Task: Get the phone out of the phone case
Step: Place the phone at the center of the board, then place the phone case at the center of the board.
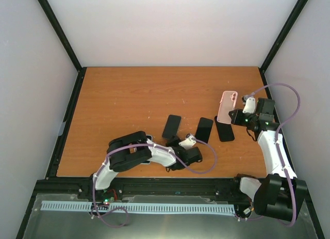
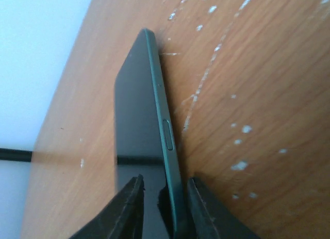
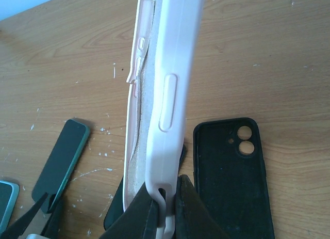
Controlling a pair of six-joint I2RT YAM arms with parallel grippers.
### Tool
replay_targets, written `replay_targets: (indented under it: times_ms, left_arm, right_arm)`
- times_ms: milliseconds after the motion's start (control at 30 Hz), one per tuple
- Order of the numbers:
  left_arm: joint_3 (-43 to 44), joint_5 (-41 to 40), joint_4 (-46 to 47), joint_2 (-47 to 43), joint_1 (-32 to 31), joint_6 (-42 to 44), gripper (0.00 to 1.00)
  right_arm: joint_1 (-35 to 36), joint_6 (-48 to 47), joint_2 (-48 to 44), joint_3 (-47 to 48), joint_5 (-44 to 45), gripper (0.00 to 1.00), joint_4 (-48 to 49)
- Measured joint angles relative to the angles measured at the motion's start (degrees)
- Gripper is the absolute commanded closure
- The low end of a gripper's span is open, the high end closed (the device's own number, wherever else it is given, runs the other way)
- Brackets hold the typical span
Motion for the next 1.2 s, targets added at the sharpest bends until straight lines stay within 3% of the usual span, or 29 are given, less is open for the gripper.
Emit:
replay_targets:
  times_ms: [100,200,333,467,667,900,1000,1200]
  left_arm:
    - [0.8,-1.4,-1.3,0.4,-0.5,-2.4,0.49]
    - [0.5,-0.4,-2.0,-1.1,-0.4,-4.5,0.42]
    - [-3.6,7.5,-1.1,-7.0,-0.5,-6.1,0.34]
    - [-11.9,18.1,-0.4,-19.8,-0.6,-7.3,0.21]
    - [-18.1,26.6,2.1,-40.3,1.0,-10.3,0.16]
    - [-24.2,32.6,4.1,-53.4,7.0,-15.8,0.11]
    - [-25.4,34.0,4.0,-54.8,7.3,-17.2,0.12]
    - [-26.8,36.0,4.0,-55.1,7.7,-18.4,0.12]
  right_arm:
    - [0.0,0.0,0.0,-0.1,-0.3,0.97,0.0]
    - [0.0,0.0,0.0,-0.1,-0.6,0.97,0.0]
    - [0.0,-0.4,0.2,0.0,-1.5,0.97,-0.4]
    - [0.2,-0.9,2.4,2.5,-5.8,0.97,-3.3]
    - [4.3,-0.8,10.6,11.5,-8.5,0.97,-9.5]
    - [7.3,-2.8,20.5,18.5,-7.0,0.97,-15.3]
    - [4.1,-9.7,25.5,23.0,-5.7,0.97,-20.4]
    - [-9.0,-30.2,35.1,34.1,-3.5,0.97,-33.6]
